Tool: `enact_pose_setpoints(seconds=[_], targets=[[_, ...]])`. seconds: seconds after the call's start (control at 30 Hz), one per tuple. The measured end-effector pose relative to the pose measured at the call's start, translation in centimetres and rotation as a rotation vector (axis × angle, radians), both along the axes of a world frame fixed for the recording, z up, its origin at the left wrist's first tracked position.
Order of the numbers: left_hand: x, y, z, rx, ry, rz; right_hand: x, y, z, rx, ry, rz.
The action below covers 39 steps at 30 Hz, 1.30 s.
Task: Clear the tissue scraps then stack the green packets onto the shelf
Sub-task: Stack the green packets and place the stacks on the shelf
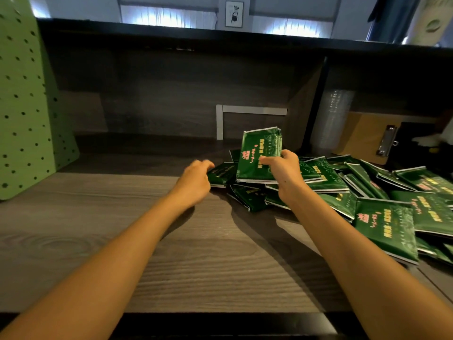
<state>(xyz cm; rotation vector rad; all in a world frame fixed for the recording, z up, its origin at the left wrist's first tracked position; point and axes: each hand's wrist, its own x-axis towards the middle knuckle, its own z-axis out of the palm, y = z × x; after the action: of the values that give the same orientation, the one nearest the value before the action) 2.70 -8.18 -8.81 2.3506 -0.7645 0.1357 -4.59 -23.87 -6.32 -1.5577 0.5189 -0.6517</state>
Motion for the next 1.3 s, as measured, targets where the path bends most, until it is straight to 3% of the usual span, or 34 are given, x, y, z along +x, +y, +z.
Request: enact_pose_setpoints(seconds=[0.07,0.13,0.33,0.47,0.6,0.77,1.07,1.2,1.3], targets=[[0.0,0.0,-0.8,0.269,0.008,-0.123,0.1,-0.3,-0.1,0.009,0.016,-0.013],[-0.1,0.2,-1.0,0.387,0.019,-0.159,0.2,-0.4,-0.1,0.005,0.027,-0.018],[-0.4,0.7,1.1,0.285,-0.195,0.124,0.4,-0.1,-0.4,-0.025,0.045,0.000],[0.0,1.0,0.7,0.290,-0.011,0.213,0.3,0.3,-0.3,-0.055,0.052,0.039],[0.3,1.1,1.2,0.048,0.272,0.193,0.3,0.7,-0.5,-0.071,0.052,0.082],[0.4,1.5,1.5,-0.207,0.489,0.182,0.4,0.8,-0.6,-0.068,0.048,0.090],[0.6,1.3,2.5,-0.846,0.345,0.178,0.5,0.9,-0.6,-0.038,0.035,0.096],[-0.7,0.8,2.9,-0.877,0.464,-0.013,0.1,1.4,-0.2,-0.043,0.005,0.175],[-0.8,0.2,2.4,-0.781,0.442,0.049,0.3,2.2,-0.4,0.021,-0.007,0.212]])
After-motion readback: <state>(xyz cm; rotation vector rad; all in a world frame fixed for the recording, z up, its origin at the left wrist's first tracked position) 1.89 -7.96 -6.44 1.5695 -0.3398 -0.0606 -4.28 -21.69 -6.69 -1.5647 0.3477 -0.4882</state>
